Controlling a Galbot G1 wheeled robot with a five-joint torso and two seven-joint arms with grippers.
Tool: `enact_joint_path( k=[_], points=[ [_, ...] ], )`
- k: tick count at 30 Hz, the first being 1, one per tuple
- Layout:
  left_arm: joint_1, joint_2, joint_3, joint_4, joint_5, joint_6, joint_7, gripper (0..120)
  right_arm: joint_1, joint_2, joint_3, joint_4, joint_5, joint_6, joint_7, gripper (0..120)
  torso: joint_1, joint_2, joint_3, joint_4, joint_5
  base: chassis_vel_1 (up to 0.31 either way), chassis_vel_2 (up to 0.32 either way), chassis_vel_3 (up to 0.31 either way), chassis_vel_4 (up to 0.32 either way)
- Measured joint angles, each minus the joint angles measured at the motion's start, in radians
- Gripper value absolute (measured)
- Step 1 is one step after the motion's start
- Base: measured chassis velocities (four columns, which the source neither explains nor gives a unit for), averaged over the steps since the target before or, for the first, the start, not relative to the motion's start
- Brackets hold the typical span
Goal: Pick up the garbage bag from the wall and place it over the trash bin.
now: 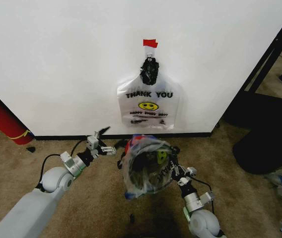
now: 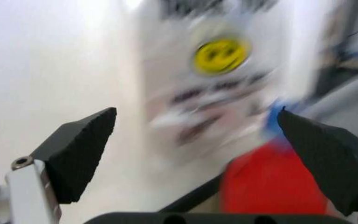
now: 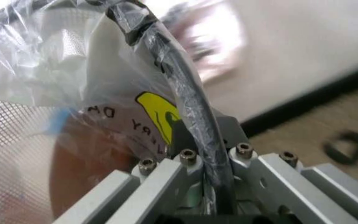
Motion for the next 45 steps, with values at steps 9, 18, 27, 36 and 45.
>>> enact_joint_path(
  k=[9,18,27,36,45],
  points=[
    [0.334,-0.008,0.031,-0.311,0.209,0.181,-0.311,100,-0.013,0.044,-0.007,0.136,0.145,-0.079,0.370,0,0.000,0.000,0.000,0.0000,0.0001,0.000,0.000,0.000,0.000],
    [0.336,-0.066,0.065,-0.301,0.264,0.263,-0.349,100,-0.054,0.041,-0.015,0.279,0.154,-0.124,0.488,0,0.000,0.000,0.000,-0.0002,-0.0001,0.000,0.000,0.000,0.000],
    [0.311,-0.081,0.045,-0.190,0.412,0.218,-0.368,100,-0.115,-0.001,-0.016,0.412,0.167,-0.205,0.643,0,0.000,0.000,0.000,0.0002,-0.0001,0.000,0.000,0.000,0.000],
    [0.281,-0.125,0.030,-0.107,0.379,0.100,-0.208,100,-0.119,-0.011,-0.048,0.533,0.250,-0.375,0.787,0,0.000,0.000,0.000,0.0001,-0.0002,0.000,0.000,0.000,0.000],
    [0.294,-0.131,-0.001,-0.084,0.403,-0.023,-0.050,100,-0.093,0.017,-0.043,0.507,0.266,-0.390,0.789,0,0.000,0.000,0.000,0.0001,-0.0001,0.000,0.000,0.000,0.000]
  ],
)
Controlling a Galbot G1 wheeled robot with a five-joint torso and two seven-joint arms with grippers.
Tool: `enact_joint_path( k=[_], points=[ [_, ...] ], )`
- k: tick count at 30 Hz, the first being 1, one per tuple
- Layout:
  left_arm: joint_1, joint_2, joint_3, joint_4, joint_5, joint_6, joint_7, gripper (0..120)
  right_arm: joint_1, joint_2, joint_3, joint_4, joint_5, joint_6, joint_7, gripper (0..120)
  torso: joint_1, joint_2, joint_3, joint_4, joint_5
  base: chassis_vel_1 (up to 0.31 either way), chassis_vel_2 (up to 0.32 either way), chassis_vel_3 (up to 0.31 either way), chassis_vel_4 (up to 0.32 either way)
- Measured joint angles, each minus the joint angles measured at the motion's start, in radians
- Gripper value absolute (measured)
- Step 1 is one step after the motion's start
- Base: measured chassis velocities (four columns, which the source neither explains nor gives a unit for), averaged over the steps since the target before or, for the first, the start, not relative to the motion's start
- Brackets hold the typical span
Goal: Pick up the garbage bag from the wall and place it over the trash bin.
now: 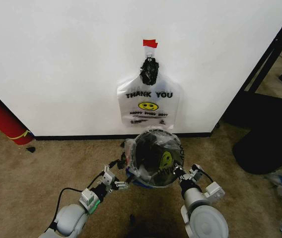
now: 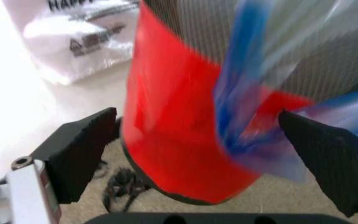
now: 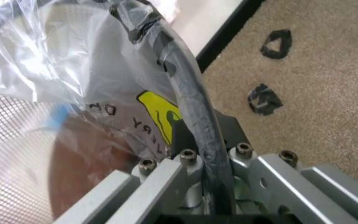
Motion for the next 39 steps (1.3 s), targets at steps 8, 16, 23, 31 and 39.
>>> enact_joint_path(
  k=[8,16,23,31,39],
  points=[
    [-0.010,0.037,-0.071,0.056,0.103,-0.179,0.207,100,0.060,0.061,0.027,-0.095,0.004,-0.008,-0.011,0,0.000,0.000,0.000,0.0001,-0.0001,0.000,0.000,0.000,0.000],
    [-0.017,-0.024,-0.163,0.139,0.092,-0.382,0.339,100,0.112,0.093,0.021,-0.151,0.004,-0.050,0.022,0,0.000,0.000,0.000,-0.0002,-0.0002,0.000,0.000,0.000,0.000],
    [0.014,-0.046,-0.259,0.117,0.325,-0.345,0.167,100,0.147,0.101,0.031,-0.145,-0.002,-0.175,0.144,0,0.000,0.000,0.000,-0.0001,0.0000,0.000,0.000,0.000,0.000],
    [0.041,-0.063,-0.285,0.091,0.377,-0.340,0.113,100,0.203,0.107,0.024,-0.200,0.000,-0.256,0.187,0,0.000,0.000,0.000,-0.0002,0.0001,0.000,0.000,0.000,0.000],
    [0.037,-0.057,-0.271,0.085,0.366,-0.342,0.109,100,0.249,0.126,0.022,-0.251,-0.007,-0.295,0.204,0,0.000,0.000,0.000,-0.0003,-0.0003,0.000,0.000,0.000,0.000]
  ],
)
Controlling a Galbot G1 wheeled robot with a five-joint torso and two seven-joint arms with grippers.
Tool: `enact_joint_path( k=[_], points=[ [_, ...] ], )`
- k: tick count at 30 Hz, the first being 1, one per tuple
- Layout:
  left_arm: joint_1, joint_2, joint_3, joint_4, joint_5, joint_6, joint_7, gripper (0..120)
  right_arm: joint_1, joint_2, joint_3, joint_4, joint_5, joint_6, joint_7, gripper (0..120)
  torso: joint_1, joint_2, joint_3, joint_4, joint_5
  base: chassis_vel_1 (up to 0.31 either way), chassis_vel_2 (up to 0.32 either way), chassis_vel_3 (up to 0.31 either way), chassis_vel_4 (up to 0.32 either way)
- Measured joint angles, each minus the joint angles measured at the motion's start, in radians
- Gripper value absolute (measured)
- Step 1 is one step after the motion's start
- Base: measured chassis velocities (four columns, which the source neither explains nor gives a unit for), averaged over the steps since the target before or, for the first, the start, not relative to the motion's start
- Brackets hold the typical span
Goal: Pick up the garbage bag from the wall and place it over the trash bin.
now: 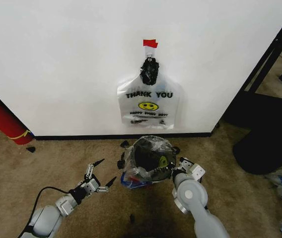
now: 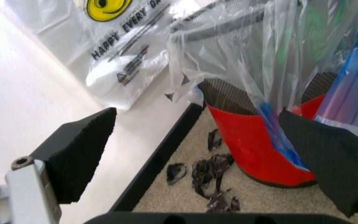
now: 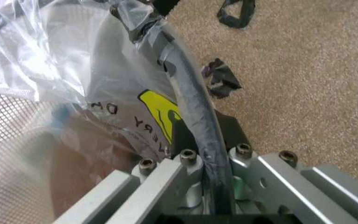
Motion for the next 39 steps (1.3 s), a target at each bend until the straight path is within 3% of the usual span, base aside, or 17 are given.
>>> enact_joint_path(
  k=[3,8,16,23,31,35,37,38,39],
  points=[
    [-0.002,0.003,0.002,0.001,-0.003,-0.001,0.000,100,0.004,0.000,0.000,-0.004,-0.005,-0.009,-0.001,2,0.000,0.000,0.000,0.0000,-0.0001,0.000,0.000,0.000,0.000],
    [-0.004,0.007,0.005,0.001,-0.006,-0.005,0.000,100,0.008,-0.003,-0.001,-0.018,-0.017,-0.013,-0.017,23,0.000,0.000,0.000,-0.0002,0.0000,0.000,0.000,0.000,0.000],
    [0.000,0.008,0.000,-0.012,-0.008,-0.006,0.001,100,-0.010,-0.009,-0.011,-0.004,-0.035,-0.006,-0.075,48,0.000,0.000,0.000,0.0007,0.0008,0.000,0.000,0.000,0.000],
    [0.013,-0.002,-0.017,-0.033,-0.006,-0.007,0.001,100,-0.034,-0.027,-0.014,0.027,-0.085,0.029,-0.206,79,0.000,0.000,0.000,0.0003,0.0004,0.000,0.000,0.000,0.000],
    [0.032,-0.010,-0.029,-0.054,-0.002,-0.008,0.002,100,-0.051,-0.042,-0.001,-0.001,-0.112,0.061,-0.322,99,0.000,0.000,0.000,0.0002,0.0004,0.000,0.000,0.000,0.000],
    [0.040,-0.015,-0.033,-0.066,-0.003,-0.009,-0.003,100,-0.080,-0.051,0.015,-0.023,-0.126,0.135,-0.549,100,0.000,0.000,0.000,0.0003,0.0003,0.000,0.000,0.000,0.000],
    [0.041,-0.020,-0.032,-0.081,-0.028,-0.009,-0.029,100,-0.098,-0.057,0.020,-0.043,-0.157,0.273,-0.726,100,0.000,0.000,0.000,0.0003,0.0000,0.000,0.000,0.000,0.000],
    [0.041,-0.020,-0.032,-0.081,-0.028,-0.009,-0.029,100,-0.098,-0.057,0.020,-0.043,-0.157,0.273,-0.726,100,0.000,0.000,0.000,0.0003,0.0000,0.000,0.000,0.000,0.000],
    [0.041,-0.024,-0.029,-0.096,-0.058,-0.005,-0.053,100,-0.104,-0.056,0.024,-0.062,-0.199,0.369,-0.814,100,0.000,0.000,0.000,0.0002,0.0003,0.000,0.000,0.000,0.000]
  ],
)
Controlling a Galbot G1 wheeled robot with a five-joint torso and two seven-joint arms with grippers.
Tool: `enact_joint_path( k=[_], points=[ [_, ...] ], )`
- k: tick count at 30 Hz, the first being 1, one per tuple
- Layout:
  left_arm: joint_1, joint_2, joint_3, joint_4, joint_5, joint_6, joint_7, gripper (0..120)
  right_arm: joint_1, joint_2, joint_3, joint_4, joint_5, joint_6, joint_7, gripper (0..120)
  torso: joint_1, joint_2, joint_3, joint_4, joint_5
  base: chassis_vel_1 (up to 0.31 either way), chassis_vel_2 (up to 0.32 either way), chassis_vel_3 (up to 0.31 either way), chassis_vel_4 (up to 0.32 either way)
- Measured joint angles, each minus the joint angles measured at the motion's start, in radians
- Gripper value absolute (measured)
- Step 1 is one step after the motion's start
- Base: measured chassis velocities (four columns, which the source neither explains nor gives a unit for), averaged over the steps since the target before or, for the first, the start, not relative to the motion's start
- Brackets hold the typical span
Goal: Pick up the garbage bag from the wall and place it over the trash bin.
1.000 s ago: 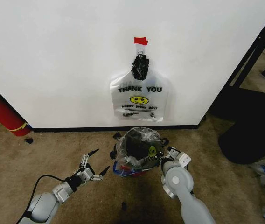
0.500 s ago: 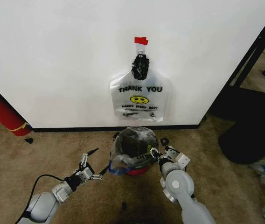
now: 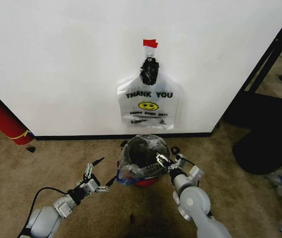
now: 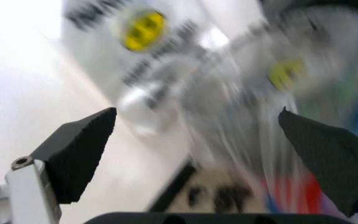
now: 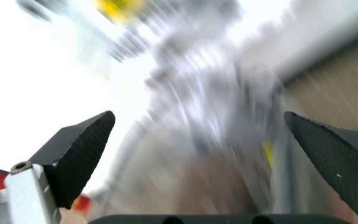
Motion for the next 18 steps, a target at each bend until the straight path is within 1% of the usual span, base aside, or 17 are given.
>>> enact_joint_path(
  k=[1,3,4,6,7,8,10,13,14,15,16,18],
  points=[
    [0.002,-0.009,0.008,-0.026,-0.048,0.011,-0.041,100,-0.005,0.004,0.009,-0.016,-0.060,0.095,-0.071,100,0.000,0.000,0.000,0.0002,0.0000,0.000,0.000,0.000,0.000],
    [0.004,-0.027,0.029,-0.090,-0.157,0.059,-0.134,100,-0.018,0.016,0.029,-0.018,-0.190,0.231,-0.131,100,0.000,0.000,0.000,0.0001,0.0000,0.000,0.000,0.000,0.000],
    [0.004,-0.041,0.044,-0.135,-0.234,0.101,-0.197,100,-0.037,0.027,0.044,0.000,-0.271,0.292,-0.137,100,0.000,0.000,0.000,0.0004,0.0002,0.000,0.000,0.000,0.000],
    [-0.006,-0.060,0.061,-0.196,-0.337,0.160,-0.265,100,-0.084,0.052,0.095,0.057,-0.452,0.389,-0.126,100,0.000,0.000,0.000,-0.0001,0.0000,0.000,0.000,0.000,0.000],
    [-0.006,-0.060,0.061,-0.196,-0.337,0.160,-0.265,100,-0.084,0.052,0.095,0.057,-0.452,0.389,-0.126,100,0.000,0.000,0.000,-0.0001,0.0000,0.000,0.000,0.000,0.000],
    [-0.009,-0.064,0.066,-0.211,-0.368,0.175,-0.275,100,-0.098,0.061,0.112,0.075,-0.510,0.407,-0.109,100,0.000,0.000,0.000,-0.0001,0.0000,0.000,0.000,0.000,0.000],
    [-0.013,-0.070,0.085,-0.255,-0.461,0.206,-0.286,100,-0.160,0.107,0.192,0.144,-0.725,0.433,-0.029,100,0.000,0.000,0.000,0.0000,-0.0001,0.000,0.000,0.000,0.000],
    [-0.019,-0.066,0.111,-0.313,-0.613,0.266,-0.300,100,-0.255,0.171,0.293,0.231,-0.895,0.442,0.008,100,0.000,0.000,0.000,0.0000,0.0001,0.000,0.000,0.000,0.000],
    [-0.025,-0.065,0.116,-0.333,-0.666,0.298,-0.315,100,-0.292,0.191,0.321,0.254,-0.920,0.446,0.004,100,0.000,0.000,0.000,-0.0004,-0.0003,0.000,0.000,0.000,0.000],
    [-0.025,-0.065,0.116,-0.333,-0.666,0.298,-0.315,100,-0.292,0.191,0.321,0.254,-0.920,0.446,0.004,100,0.000,0.000,0.000,-0.0004,-0.0003,0.000,0.000,0.000,0.000],
    [-0.028,-0.066,0.115,-0.353,-0.703,0.330,-0.333,100,-0.324,0.206,0.338,0.275,-0.934,0.447,-0.005,100,0.000,0.000,0.000,-0.0007,-0.0002,0.000,0.000,0.000,0.000],
    [-0.021,-0.071,0.091,-0.395,-0.735,0.387,-0.374,100,-0.370,0.222,0.342,0.307,-0.941,0.444,-0.026,100,0.000,0.000,0.000,-0.0007,-0.0001,0.000,0.000,0.000,0.000]
  ],
)
